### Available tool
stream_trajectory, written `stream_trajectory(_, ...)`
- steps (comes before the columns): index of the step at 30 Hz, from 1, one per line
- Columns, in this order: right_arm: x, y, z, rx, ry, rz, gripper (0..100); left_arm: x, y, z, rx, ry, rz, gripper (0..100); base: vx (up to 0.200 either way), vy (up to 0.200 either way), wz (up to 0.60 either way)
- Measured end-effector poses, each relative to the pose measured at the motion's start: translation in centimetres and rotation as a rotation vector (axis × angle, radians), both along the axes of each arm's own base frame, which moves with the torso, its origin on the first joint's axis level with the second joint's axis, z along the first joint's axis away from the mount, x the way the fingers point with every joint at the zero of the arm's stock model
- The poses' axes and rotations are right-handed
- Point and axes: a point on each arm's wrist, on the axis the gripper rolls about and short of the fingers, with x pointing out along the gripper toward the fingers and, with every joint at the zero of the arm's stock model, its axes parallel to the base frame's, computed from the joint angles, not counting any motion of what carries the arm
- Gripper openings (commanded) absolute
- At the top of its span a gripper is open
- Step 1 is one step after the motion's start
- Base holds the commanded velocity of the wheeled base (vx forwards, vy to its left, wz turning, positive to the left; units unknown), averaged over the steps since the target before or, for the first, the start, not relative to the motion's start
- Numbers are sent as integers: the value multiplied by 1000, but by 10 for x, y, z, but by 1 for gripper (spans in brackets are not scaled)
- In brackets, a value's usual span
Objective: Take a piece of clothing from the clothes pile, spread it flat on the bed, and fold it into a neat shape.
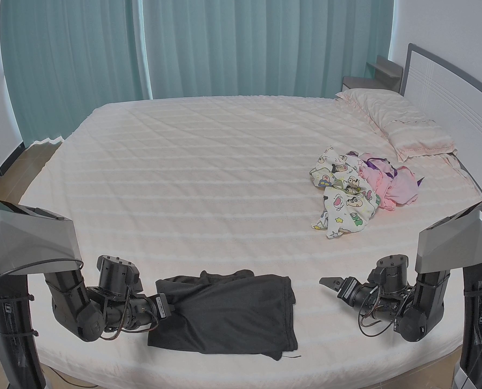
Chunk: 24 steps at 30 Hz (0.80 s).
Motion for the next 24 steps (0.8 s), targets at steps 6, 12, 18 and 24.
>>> stream_trajectory(6,0,0,0,2,-3,0,100,-1,10,0,6,4,32,0,0,200,0)
stream_trajectory(12,1,0,0,3,-4,0,100,0,21,2,7,1,67,0,0,200,0)
stream_trajectory(18,1,0,0,3,-4,-1,100,2,29,4,7,-5,94,0,0,200,0)
stream_trajectory(24,1,0,0,3,-3,-2,100,3,33,4,6,-8,110,0,0,200,0)
